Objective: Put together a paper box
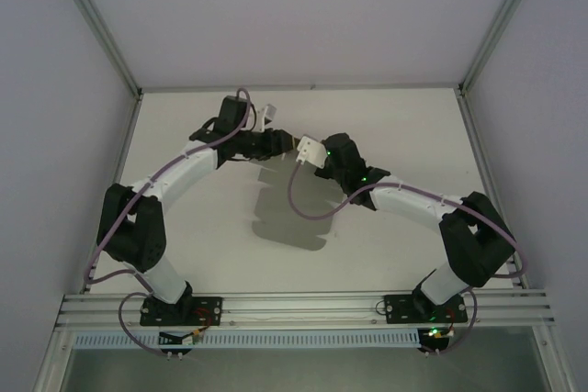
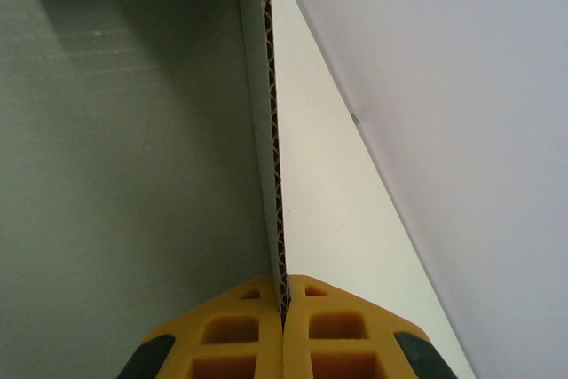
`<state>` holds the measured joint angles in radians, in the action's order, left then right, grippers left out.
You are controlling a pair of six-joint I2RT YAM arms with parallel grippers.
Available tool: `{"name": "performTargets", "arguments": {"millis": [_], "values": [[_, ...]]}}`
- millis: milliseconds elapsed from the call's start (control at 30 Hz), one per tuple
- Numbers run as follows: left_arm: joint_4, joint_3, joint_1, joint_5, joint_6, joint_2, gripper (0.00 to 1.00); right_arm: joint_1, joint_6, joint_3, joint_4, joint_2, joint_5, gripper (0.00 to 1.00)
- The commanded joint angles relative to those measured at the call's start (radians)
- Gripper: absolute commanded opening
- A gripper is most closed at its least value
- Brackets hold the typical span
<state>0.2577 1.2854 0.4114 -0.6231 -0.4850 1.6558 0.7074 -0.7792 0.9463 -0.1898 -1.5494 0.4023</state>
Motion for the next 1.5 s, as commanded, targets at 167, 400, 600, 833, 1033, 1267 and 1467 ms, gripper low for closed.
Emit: {"name": "performTargets", "arguments": {"millis": [167,400,600,833,1033,1267,1467], "values": [[-0.257,-0.008,0.021,-0.07,-0.132,0.042,0.3,0.024,0.105,-0.004,-0.133,-0.005,-0.102,0.0],[-0.423,-0.023,0.028,-0.136,-0.221,0.102,0.28,0.031,0.105,-0.008,-0.141,-0.014,-0.08,0.0],[-0.23,-0.047,0.025,-0.054,-0.068,-0.012,0.38,0.029,0.075,-0.02,-0.114,0.0,-0.026,0.0],[0.155,-0.143,0.003,0.312,0.177,-0.309,0.91,0.006,0.093,-0.026,-0.067,0.011,0.018,0.0],[0.298,-0.262,-0.103,0.522,0.18,-0.458,1.0,-0.003,0.055,-0.044,-0.062,0.04,0.002,0.0],[0.231,-0.346,-0.237,0.446,0.131,-0.446,1.0,-0.032,0.073,-0.013,0.076,0.086,-0.108,0.0],[0.099,-0.36,-0.237,0.258,0.162,-0.375,0.98,-0.048,0.079,0.049,0.195,0.071,-0.135,0.0]]}}
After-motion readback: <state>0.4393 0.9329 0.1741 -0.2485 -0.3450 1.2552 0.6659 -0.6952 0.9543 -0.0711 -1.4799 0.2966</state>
